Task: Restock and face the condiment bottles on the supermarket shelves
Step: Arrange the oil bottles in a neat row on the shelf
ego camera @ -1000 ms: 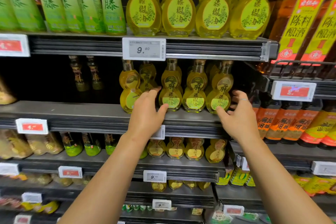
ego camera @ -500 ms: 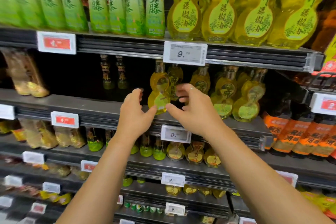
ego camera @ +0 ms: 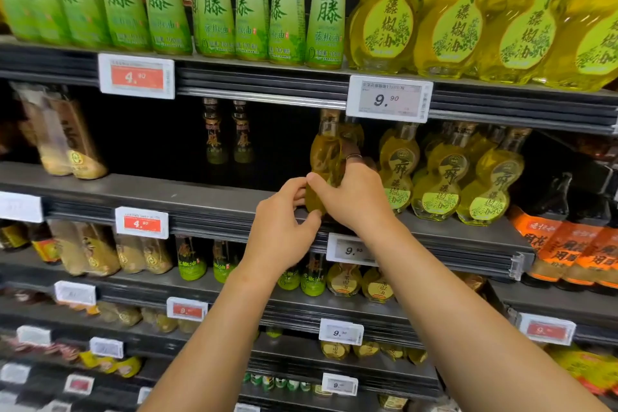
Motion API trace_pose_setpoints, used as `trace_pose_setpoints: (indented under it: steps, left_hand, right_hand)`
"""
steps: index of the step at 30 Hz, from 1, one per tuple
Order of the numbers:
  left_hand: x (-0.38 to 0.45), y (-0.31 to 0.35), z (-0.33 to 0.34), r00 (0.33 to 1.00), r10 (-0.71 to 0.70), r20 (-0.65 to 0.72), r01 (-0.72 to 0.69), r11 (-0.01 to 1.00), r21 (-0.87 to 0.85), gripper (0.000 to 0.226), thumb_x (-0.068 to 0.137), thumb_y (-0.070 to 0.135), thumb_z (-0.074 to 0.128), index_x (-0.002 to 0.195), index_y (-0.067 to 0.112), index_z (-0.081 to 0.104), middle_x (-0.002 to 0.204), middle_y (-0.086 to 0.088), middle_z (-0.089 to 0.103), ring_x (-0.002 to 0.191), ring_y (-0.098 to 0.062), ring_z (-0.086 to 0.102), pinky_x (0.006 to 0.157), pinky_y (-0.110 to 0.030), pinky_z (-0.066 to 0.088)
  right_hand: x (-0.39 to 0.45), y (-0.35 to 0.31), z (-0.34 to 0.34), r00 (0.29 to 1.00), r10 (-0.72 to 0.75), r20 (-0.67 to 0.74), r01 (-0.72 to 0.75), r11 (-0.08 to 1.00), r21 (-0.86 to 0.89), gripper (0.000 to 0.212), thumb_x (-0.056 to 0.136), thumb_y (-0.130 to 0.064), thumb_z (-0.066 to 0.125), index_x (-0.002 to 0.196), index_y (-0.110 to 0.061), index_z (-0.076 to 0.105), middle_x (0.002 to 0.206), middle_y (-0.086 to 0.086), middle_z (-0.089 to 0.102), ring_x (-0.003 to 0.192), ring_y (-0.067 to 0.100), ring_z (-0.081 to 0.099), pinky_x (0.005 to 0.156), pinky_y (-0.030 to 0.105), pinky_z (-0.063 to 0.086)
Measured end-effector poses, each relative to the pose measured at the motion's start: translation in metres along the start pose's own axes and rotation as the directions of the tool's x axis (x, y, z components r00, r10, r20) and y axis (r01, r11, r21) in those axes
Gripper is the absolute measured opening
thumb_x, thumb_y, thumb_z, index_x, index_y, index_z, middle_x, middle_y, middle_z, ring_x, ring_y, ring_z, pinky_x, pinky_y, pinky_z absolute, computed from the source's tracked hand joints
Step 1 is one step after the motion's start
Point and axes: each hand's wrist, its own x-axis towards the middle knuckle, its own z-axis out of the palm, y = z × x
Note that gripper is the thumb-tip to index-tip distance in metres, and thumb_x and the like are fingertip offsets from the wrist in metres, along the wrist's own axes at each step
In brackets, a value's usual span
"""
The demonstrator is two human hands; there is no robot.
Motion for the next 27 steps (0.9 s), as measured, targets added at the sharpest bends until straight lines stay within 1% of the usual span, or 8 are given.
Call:
trace_pose_setpoints:
  steps: [2,5,10,13,16,21,24,27]
  left_hand:
    - [0.000,0.000,-0.003,1.000,0.010,-0.007,-0.010,1.000,-0.023,0.048,0.088,0.021,0.075,0.133,0.030,0.061,0.110,0.025,0.065,0.108,0.013,0.059,0.087,0.002,0.043]
    - [0.007,0.001,-0.011,1.000,-0.013,0.027,0.015,0.998,-0.055,0.045,0.084,0.026,0.081,0.125,0.030,0.064,0.105,0.018,0.069,0.100,0.008,0.064,0.091,-0.014,0.054]
    - [0.026,0.010,-0.014,0.988,-0.085,0.131,0.095,0.993,-0.068,0.082,0.070,0.046,0.088,0.140,0.030,0.049,0.120,0.017,0.061,0.108,0.002,0.061,0.090,-0.015,0.052]
    - [0.025,0.017,-0.006,0.993,-0.066,0.100,0.075,0.994,-0.082,0.070,0.058,0.053,0.086,0.120,0.042,0.056,0.104,0.026,0.065,0.099,0.017,0.060,0.076,-0.004,0.050]
    - [0.023,0.022,0.005,0.997,-0.074,-0.005,0.073,0.997,-0.036,0.065,0.052,0.058,0.082,0.110,0.045,0.055,0.096,0.024,0.066,0.094,0.018,0.059,0.069,-0.003,0.048]
    - [0.026,0.025,0.021,0.992,-0.086,-0.092,0.091,0.994,0.054,0.060,0.066,0.047,0.089,0.114,0.025,0.060,0.103,0.008,0.067,0.096,-0.008,0.066,0.082,-0.038,0.061]
    - [0.029,0.027,0.026,0.988,-0.087,-0.125,0.107,0.982,0.158,0.071,0.065,0.055,0.090,0.117,0.019,0.059,0.107,0.002,0.067,0.100,-0.016,0.065,0.085,-0.039,0.059]
    - [0.031,0.031,0.032,0.981,-0.078,-0.176,0.121,0.960,0.252,0.076,0.066,0.059,0.088,0.119,0.014,0.058,0.109,-0.002,0.064,0.103,-0.021,0.062,0.086,-0.038,0.056]
  right_hand:
    - [0.001,0.004,-0.003,0.999,0.008,0.048,-0.010,0.999,0.039,0.031,0.090,-0.047,0.067,0.078,-0.029,0.045,0.074,-0.010,0.058,0.069,0.003,0.054,0.054,0.022,0.039]
    - [0.003,0.007,-0.009,0.995,-0.008,0.098,0.000,0.996,0.084,0.021,0.088,-0.040,0.066,0.091,-0.033,0.047,0.080,-0.007,0.061,0.072,0.007,0.058,0.056,0.026,0.043]
    - [0.005,0.010,-0.015,0.985,-0.037,0.170,0.020,0.995,0.099,0.012,0.088,-0.035,0.065,0.083,-0.027,0.058,0.076,-0.006,0.064,0.068,0.009,0.060,0.056,0.029,0.044]
    - [0.005,0.012,-0.021,0.970,-0.043,0.241,0.016,0.994,0.112,0.014,0.091,-0.035,0.062,0.096,-0.022,0.064,0.092,0.000,0.072,0.083,0.017,0.068,0.075,0.043,0.059]
    - [0.007,0.014,-0.028,0.954,-0.021,0.300,-0.002,0.997,0.078,0.025,0.095,-0.035,0.059,0.109,-0.015,0.066,0.104,0.006,0.074,0.094,0.023,0.070,0.086,0.048,0.059]
    - [-0.011,0.027,-0.048,0.966,-0.071,0.247,0.059,0.997,0.058,0.035,0.094,-0.037,0.066,0.127,-0.025,0.063,0.108,-0.014,0.069,0.089,-0.001,0.066,0.084,0.024,0.055]
    - [-0.034,0.050,-0.066,0.990,-0.050,0.130,0.038,0.995,0.094,0.028,0.091,-0.038,0.070,0.118,-0.035,0.065,0.105,-0.023,0.067,0.086,-0.013,0.065,0.072,0.008,0.048]
    - [-0.048,0.076,-0.085,0.999,0.001,-0.052,0.003,0.997,0.077,0.017,0.090,-0.028,0.071,0.106,-0.032,0.067,0.093,-0.020,0.068,0.085,-0.014,0.062,0.066,0.005,0.050]
